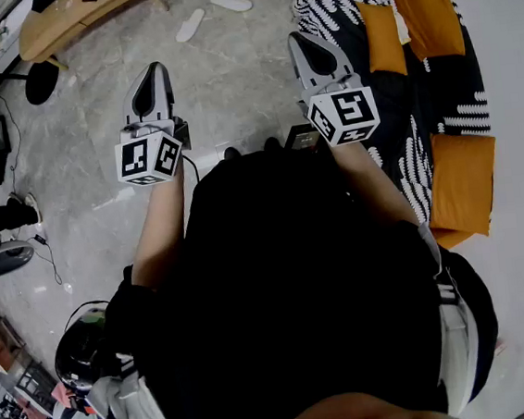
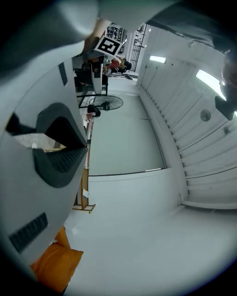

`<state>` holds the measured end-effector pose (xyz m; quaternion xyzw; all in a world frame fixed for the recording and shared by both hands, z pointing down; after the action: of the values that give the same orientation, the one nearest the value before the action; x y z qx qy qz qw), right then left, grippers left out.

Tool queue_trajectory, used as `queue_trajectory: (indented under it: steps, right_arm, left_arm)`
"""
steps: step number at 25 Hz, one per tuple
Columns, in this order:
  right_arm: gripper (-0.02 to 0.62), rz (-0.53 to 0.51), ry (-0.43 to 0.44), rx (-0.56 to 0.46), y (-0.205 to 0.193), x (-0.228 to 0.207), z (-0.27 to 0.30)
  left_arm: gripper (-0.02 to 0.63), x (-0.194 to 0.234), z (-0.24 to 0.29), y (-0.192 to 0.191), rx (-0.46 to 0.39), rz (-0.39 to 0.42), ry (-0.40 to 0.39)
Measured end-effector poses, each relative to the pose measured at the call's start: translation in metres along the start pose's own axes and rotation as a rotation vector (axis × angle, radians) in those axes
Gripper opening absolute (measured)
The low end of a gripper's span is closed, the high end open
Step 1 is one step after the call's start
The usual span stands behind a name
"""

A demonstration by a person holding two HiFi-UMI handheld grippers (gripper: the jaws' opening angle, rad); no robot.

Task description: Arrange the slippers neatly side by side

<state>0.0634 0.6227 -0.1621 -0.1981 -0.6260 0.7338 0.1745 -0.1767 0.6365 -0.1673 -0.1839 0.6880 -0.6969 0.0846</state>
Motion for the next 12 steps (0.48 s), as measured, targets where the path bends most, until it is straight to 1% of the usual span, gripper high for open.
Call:
queue_trajectory:
  steps: [4,8,10,12]
  right_arm:
    - [0.031,0.01,-0.009,0.001,-0.003,0.003,-0.005]
    - [0.032,0.02,-0.004,0.007,-0.008,0.006,-0.01]
    - [0.032,0.056,0.042,-0.002,-0.01,0.01,-0.014]
    - [0.031,0.095,0.124,-0.006,-0.012,0.02,-0.018]
  left_arm:
    - [0.015,-0.006,-0.002,-0.002,-0.005,-0.013,-0.016]
    - [0.015,-0.009,-0.007,-0.01,0.018,-0.027,-0.026]
    - [0.015,-0.013,-0.008,-0.013,0.022,-0.039,-0.042]
    - [0.014,-0.02,-0.009,-0.015,0.012,-0.058,-0.078]
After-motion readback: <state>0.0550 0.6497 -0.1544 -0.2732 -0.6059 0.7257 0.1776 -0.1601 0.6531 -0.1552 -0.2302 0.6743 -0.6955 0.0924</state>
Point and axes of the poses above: the fingertips, and each gripper's own axes: z forward along the fingers, x to its left, y out of its top, the point moved 1 cm from there along -z, backward along the fingers, and after that the axes turned 2 degrees about z, right-handed, at the moved point
